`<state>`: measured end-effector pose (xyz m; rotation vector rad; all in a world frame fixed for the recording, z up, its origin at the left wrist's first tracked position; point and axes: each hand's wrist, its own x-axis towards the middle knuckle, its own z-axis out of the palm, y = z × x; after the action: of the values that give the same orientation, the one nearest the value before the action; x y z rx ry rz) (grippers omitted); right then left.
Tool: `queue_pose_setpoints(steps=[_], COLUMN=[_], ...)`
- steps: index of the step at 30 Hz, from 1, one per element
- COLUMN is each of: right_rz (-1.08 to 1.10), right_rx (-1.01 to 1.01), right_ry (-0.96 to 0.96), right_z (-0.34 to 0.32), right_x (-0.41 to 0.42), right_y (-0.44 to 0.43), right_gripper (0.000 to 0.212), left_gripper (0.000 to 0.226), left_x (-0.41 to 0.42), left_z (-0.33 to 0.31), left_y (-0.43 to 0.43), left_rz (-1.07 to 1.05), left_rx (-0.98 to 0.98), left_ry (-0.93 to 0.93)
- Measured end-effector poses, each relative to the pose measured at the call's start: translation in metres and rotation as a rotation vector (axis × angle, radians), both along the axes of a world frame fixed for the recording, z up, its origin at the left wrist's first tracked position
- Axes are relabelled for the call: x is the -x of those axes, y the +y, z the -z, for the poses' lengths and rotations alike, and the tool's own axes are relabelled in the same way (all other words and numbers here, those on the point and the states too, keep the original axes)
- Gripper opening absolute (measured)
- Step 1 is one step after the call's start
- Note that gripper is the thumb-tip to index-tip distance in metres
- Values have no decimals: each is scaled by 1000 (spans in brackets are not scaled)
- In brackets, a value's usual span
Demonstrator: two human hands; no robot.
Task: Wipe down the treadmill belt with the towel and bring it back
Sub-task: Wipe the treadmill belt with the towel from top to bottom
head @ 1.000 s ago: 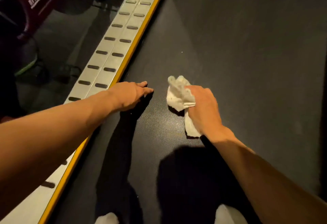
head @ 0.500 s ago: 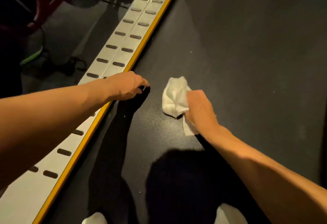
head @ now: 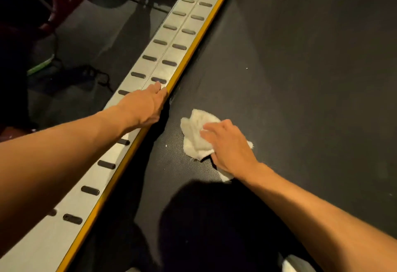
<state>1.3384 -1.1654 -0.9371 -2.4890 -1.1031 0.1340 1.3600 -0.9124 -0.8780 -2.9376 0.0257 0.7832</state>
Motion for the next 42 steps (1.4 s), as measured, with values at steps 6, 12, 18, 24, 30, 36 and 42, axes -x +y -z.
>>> queue_pose_setpoints(steps=[6,12,18,24,30,36,42], right_rz=[262,-85,331,87,243,276,9], right_rx=[-10,104,-135,163,-27,338,295], right_ry=[23,-62,82,17,82,129,53], right_z=[-18,-2,-38,-9,-40,-47,-22], right_x=[-33,29,-10,18,11,-40,44], right_y=[26,44,41,57,67,77,90], right_gripper=[50,61,36,56,56,37,56], left_gripper=[34,18,53,60,54,58,58], left_x=[5,15,35,46,49,46,48], left_z=[7,1,11,24,61,46,50], left_y=[1,12,10,21,25,21,21], left_rz=[-54,-54,-86,-50,-65,-23,-35], left_rx=[196,241,276,329,366,377,294], left_ry=[-188,-189,-237,-378,-519,-450,-465])
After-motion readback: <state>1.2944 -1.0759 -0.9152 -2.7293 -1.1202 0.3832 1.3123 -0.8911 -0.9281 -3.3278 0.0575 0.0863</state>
